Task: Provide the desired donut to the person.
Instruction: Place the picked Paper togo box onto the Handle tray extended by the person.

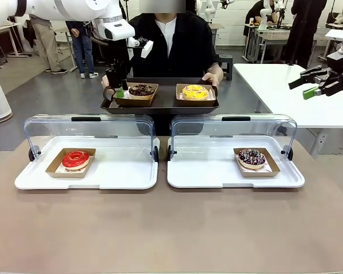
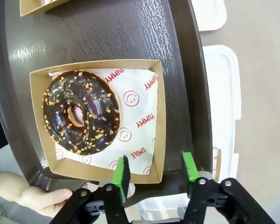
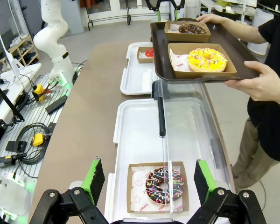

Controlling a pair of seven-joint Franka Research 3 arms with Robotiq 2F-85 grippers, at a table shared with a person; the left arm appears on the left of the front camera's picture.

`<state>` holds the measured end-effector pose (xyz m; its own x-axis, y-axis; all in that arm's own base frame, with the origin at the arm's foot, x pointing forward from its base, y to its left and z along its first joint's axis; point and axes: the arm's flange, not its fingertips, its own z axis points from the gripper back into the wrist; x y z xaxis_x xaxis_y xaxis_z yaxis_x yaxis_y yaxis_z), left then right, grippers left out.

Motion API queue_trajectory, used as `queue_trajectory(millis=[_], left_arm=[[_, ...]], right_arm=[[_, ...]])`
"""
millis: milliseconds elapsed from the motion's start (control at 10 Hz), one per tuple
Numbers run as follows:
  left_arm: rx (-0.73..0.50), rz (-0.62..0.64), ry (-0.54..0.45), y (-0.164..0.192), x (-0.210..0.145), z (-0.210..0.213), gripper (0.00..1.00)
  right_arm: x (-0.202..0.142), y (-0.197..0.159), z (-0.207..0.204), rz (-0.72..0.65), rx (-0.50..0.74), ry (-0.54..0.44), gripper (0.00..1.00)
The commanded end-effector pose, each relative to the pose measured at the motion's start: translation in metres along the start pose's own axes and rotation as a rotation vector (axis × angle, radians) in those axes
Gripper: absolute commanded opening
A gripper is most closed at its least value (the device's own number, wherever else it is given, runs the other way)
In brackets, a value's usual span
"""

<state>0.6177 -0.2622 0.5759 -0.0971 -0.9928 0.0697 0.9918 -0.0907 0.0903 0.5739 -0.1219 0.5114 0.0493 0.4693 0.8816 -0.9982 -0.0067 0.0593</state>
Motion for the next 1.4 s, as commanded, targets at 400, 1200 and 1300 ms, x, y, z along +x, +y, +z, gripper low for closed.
queue_trajectory(millis=[400, 1200, 1300], left_arm=[[-0.029, 0.011, -0.021, 0.002, 0.002, 0.01, 0.99], [0.027, 0.045, -0.315, -0.151, -0.09, 0.053, 1.0], [0.061, 0.068, -0.351, -0.178, -0.107, 0.051, 1.0]], right_arm=[[0.0, 0.0, -0.001, 0.0, -0.004, 0.0, 1.0], [0.0, 0.0, -0.001, 0.0, -0.004, 0.0, 1.0], [0.0, 0.0, -0.001, 0.0, -0.004, 0.0, 1.0]])
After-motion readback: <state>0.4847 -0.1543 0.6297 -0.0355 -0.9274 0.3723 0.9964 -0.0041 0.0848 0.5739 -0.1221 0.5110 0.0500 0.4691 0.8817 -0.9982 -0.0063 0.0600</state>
